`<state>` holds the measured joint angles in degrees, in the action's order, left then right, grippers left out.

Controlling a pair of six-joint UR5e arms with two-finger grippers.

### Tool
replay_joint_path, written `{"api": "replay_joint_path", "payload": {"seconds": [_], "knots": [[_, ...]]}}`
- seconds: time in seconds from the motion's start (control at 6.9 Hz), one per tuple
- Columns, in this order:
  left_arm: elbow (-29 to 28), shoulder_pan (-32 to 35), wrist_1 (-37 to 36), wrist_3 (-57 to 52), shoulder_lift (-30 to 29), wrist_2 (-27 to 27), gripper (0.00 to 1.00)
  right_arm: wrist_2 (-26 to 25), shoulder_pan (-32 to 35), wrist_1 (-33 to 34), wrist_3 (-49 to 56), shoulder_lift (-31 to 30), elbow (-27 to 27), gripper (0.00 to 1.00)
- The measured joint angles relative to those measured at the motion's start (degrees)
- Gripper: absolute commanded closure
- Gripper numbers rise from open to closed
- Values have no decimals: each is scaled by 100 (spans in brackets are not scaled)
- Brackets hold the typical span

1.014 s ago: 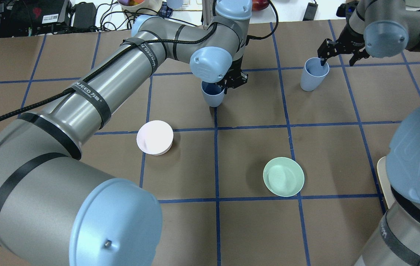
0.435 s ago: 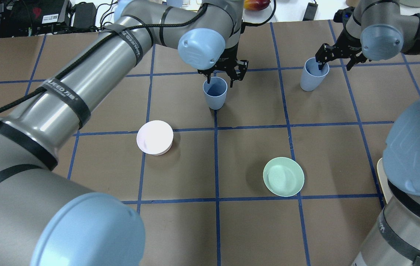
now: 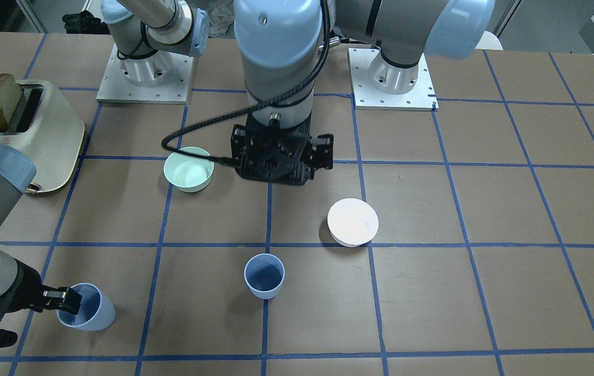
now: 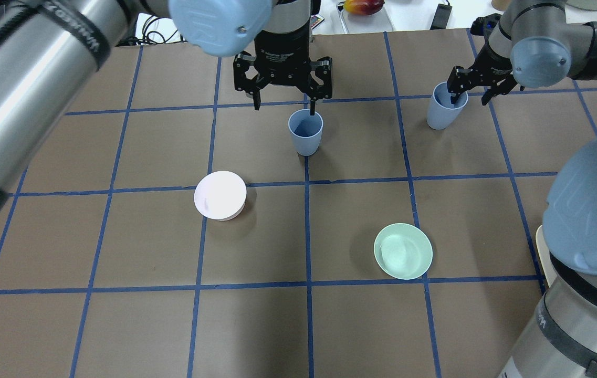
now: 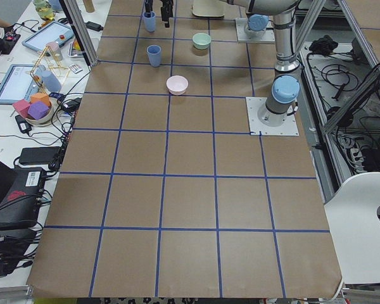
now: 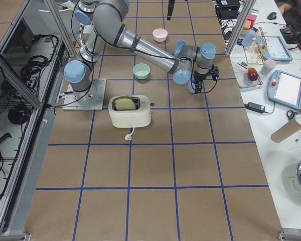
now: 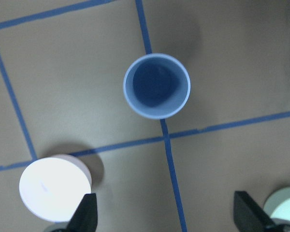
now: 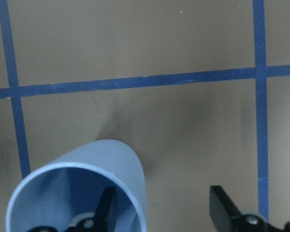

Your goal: Stack blue cups with both arms

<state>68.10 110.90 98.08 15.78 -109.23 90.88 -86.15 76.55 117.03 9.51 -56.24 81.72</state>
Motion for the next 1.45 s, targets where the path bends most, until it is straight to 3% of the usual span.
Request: {"api": "replay_joint_path", "payload": {"seconds": [0.29, 0.58, 1.01, 1.45], "knots": [[1191, -145, -49, 374, 905, 35, 0, 9, 1, -160, -11, -34, -16, 100], [2227, -656, -987, 491, 1522, 19, 0, 16, 108, -490, -105, -211, -170, 100], [2400, -1585, -1049, -1369, 2009, 7, 0, 37, 1124, -1837, -1645, -611, -1083, 100], [1970, -1943, -395, -1666, 2015, -35, 0, 248, 2249, -2249, -3677, -618, -1501, 100]]}}
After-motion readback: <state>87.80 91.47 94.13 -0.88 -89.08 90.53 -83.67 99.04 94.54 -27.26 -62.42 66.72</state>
